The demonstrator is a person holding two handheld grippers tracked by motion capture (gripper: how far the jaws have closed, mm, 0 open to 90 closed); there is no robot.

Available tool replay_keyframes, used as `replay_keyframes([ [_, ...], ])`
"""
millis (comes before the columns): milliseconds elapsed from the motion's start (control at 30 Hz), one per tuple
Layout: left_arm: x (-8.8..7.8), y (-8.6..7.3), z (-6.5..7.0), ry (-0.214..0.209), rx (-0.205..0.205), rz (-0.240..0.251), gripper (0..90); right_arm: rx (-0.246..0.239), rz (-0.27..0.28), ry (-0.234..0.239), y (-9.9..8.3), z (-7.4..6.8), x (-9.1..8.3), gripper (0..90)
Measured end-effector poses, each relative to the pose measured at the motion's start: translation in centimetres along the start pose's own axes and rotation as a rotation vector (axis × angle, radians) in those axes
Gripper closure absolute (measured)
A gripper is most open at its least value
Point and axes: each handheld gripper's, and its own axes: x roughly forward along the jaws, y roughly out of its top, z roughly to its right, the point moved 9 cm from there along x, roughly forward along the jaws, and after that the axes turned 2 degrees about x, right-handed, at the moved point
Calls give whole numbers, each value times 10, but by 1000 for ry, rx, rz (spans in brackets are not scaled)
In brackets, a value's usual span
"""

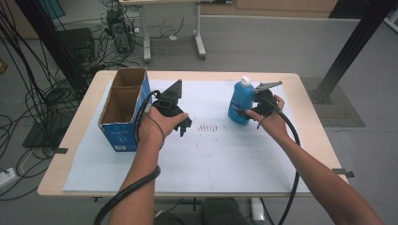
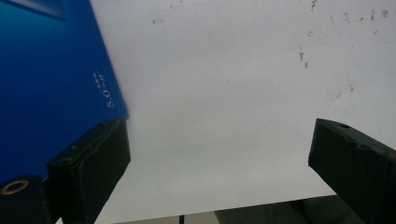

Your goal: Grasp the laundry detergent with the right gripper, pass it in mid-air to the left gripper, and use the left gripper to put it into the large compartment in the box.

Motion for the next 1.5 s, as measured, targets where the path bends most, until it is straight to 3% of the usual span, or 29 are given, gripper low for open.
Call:
replay_keyframes([
  [533,0,0,1,-2,-1,6,60,-20,40,4,5,-4,2,25],
  [1500,-1,1,3,-1,2,9,59,-17,58,5,6,-1,1,23],
])
